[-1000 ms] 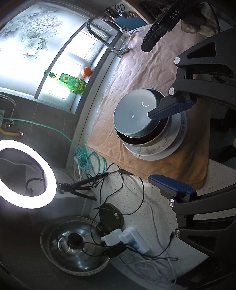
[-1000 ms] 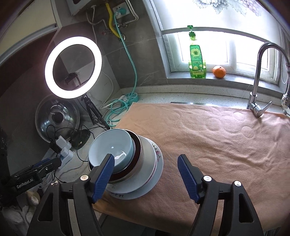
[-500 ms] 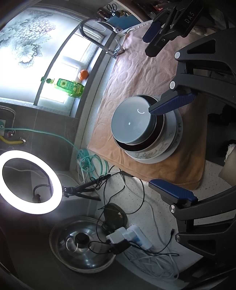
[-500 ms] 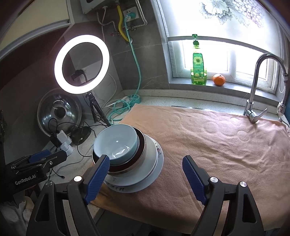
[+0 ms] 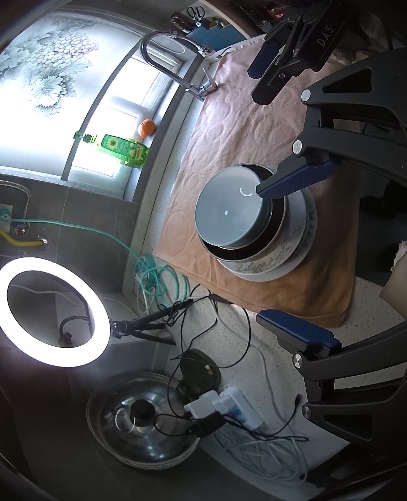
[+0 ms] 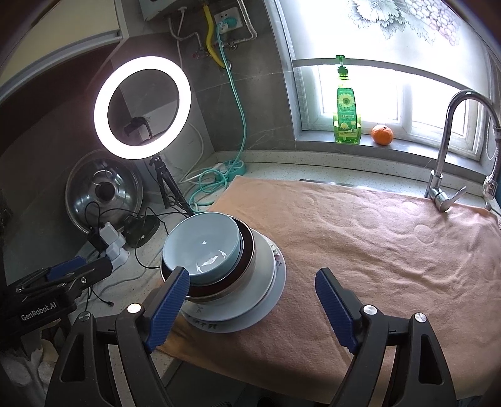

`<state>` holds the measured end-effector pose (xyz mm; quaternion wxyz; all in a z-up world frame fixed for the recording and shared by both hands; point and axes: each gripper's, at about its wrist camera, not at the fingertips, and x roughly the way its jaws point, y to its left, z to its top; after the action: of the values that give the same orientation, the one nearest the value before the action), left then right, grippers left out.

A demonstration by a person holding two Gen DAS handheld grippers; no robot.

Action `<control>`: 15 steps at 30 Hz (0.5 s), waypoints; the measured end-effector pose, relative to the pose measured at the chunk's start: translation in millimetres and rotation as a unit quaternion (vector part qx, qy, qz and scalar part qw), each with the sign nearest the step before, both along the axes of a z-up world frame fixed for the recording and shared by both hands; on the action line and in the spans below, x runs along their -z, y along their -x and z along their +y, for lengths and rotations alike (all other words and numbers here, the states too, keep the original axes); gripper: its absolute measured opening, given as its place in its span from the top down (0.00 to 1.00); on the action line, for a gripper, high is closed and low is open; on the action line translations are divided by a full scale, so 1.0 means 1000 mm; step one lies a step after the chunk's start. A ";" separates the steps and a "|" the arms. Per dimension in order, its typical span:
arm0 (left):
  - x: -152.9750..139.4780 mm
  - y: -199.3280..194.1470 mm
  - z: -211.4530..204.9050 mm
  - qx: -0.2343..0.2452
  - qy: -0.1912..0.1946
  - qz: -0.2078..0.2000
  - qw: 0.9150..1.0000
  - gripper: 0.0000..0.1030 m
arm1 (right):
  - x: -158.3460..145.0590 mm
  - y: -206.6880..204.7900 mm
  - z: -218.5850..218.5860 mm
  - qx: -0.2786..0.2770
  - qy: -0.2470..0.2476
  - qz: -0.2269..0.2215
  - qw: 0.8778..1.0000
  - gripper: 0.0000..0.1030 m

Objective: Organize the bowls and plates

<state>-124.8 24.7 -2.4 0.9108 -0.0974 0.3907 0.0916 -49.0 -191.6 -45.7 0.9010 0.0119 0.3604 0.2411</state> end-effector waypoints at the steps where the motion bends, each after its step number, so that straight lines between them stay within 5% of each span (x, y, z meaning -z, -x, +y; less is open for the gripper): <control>1: 0.000 0.000 0.000 0.000 0.000 0.000 1.000 0.29 | 0.001 0.000 0.000 0.000 0.000 0.001 1.000 0.23; 15: 0.000 0.000 -0.005 0.005 0.000 0.001 1.000 0.29 | 0.004 -0.001 -0.004 0.004 -0.002 0.011 1.000 0.23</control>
<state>-125.3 19.5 -2.6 0.9107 -0.0949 0.3924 0.0872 -47.5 -195.2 -49.4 0.8980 0.0181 0.3696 0.2383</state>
